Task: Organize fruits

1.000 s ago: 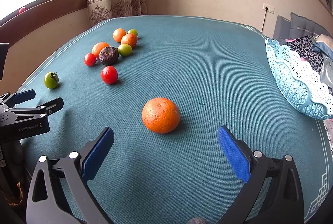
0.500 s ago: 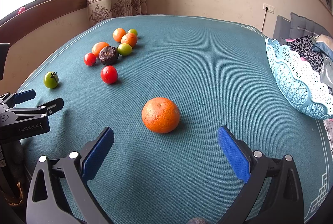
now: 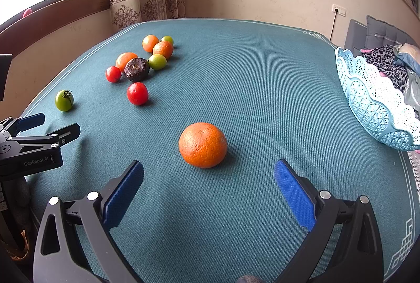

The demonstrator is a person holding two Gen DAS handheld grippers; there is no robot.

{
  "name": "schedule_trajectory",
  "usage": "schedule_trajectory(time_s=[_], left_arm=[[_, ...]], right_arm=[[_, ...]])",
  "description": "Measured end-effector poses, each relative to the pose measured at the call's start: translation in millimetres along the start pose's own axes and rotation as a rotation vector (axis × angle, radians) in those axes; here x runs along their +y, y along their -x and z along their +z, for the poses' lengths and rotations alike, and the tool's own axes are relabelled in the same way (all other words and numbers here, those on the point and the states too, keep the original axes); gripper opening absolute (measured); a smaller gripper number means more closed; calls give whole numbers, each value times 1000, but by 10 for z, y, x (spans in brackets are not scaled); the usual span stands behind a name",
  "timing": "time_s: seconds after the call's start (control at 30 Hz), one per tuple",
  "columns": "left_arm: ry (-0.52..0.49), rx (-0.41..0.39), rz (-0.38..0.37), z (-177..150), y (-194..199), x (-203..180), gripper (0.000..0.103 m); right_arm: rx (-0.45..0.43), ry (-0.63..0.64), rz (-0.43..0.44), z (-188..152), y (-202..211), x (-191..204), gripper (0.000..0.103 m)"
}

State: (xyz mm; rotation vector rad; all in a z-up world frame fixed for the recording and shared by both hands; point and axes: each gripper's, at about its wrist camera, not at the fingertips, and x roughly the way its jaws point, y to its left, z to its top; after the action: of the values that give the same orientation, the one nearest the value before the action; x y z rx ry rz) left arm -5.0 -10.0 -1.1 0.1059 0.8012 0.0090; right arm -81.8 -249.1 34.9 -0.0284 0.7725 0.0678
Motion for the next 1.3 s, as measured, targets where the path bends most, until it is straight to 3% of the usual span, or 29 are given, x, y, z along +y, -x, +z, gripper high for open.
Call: schedule_trajectory(time_s=[1.3], left_arm=[[3, 12, -5, -9, -19, 9, 101]], right_arm=[[1, 0, -2, 2, 14, 2, 98]])
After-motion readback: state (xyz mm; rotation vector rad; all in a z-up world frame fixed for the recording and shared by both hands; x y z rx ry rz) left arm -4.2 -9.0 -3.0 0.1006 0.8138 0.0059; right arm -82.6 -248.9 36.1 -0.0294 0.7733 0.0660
